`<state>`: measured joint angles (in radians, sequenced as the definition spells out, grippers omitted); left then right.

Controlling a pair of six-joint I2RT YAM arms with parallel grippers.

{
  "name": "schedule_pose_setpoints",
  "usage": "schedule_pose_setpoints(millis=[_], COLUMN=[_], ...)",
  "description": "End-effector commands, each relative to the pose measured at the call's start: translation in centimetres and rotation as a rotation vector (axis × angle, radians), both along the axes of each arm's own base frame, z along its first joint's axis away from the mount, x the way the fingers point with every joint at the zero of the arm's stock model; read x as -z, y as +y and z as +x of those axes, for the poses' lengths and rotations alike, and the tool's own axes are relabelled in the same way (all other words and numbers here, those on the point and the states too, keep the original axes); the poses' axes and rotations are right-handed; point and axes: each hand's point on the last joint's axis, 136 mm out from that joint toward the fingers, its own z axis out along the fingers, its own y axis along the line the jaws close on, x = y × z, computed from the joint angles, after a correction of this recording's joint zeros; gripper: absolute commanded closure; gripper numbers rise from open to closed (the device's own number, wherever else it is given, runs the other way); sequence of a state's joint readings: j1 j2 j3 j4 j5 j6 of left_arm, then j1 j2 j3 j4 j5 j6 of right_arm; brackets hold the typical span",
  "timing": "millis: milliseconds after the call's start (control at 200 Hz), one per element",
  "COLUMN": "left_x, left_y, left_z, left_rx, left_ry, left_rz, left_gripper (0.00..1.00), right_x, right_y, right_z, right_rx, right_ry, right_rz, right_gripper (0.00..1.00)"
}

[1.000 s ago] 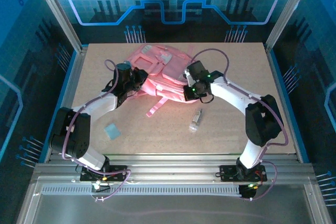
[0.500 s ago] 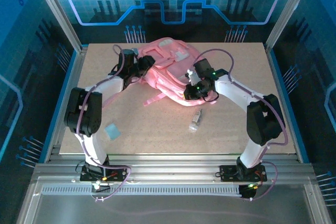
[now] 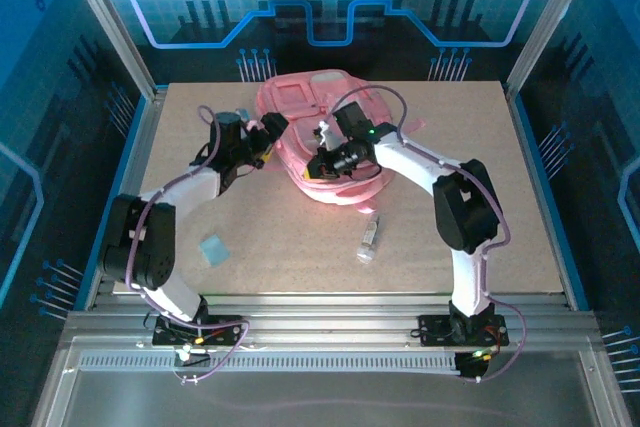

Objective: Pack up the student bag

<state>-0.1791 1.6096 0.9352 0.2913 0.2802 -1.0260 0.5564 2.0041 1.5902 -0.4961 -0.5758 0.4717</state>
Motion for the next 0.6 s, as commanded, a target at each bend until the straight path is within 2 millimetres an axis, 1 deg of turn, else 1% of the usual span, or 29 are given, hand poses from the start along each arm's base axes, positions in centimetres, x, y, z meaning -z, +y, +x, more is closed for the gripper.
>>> schedule_pose_setpoints(millis=[0,105,145,195,210,235,315,355,400,460,530,595], left_x=[0.4,1.0,1.0,1.6,1.7,1.9,2.3,2.3,2.2,1.9,1.2,0.5], left_y=[-1.2,-2.2,-2.7,-3.4,-3.6,-3.8,-4.5,-4.7,-4.8,-4.9,-4.7,-4.6], left_z=[-1.2,-0.6,-0.2,0.4,0.5,0.8,1.5,1.7,1.8,1.7,1.5,1.2], left_rx=[-0.023,-0.006,0.005,0.022,0.028,0.035,0.061,0.073,0.085,0.105,0.122,0.137], left_ry=[0.013,0.015,0.012,0.017,0.017,0.016,0.011,0.006,0.006,-0.002,-0.013,-0.023], left_rz=[-0.049,-0.039,-0.042,-0.042,-0.044,-0.045,-0.055,-0.052,-0.039,-0.01,0.021,0.035], left_gripper=[0.03,0.11,0.16,0.26,0.3,0.4,0.82,1.0,1.0,1.0,1.0,1.0], right_x=[-4.3,-4.4,-4.4,-4.3,-4.2,-4.2,-3.5,-2.8,-1.5,0.3,2.4,3.7], right_y=[3.4,3.8,3.8,3.8,3.8,3.7,3.1,2.4,1.1,-1.3,-4.8,-8.3], right_z=[-0.5,-1.6,-2.1,-2.7,-3.0,-3.3,-4.5,-5.1,-5.7,-6.2,-6.7,-6.2], right_rx=[-0.093,-0.107,-0.109,-0.109,-0.111,-0.113,-0.121,-0.124,-0.128,-0.131,-0.132,-0.1], right_ry=[-0.061,-0.052,-0.046,-0.037,-0.035,-0.034,-0.019,-0.012,-0.01,-0.012,-0.012,-0.022], right_rz=[0.149,0.155,0.164,0.171,0.173,0.173,0.143,0.105,0.032,-0.095,-0.255,-0.389], right_gripper=[1.0,1.0,1.0,1.0,1.0,1.0,1.0,1.0,1.0,1.0,1.0,1.0])
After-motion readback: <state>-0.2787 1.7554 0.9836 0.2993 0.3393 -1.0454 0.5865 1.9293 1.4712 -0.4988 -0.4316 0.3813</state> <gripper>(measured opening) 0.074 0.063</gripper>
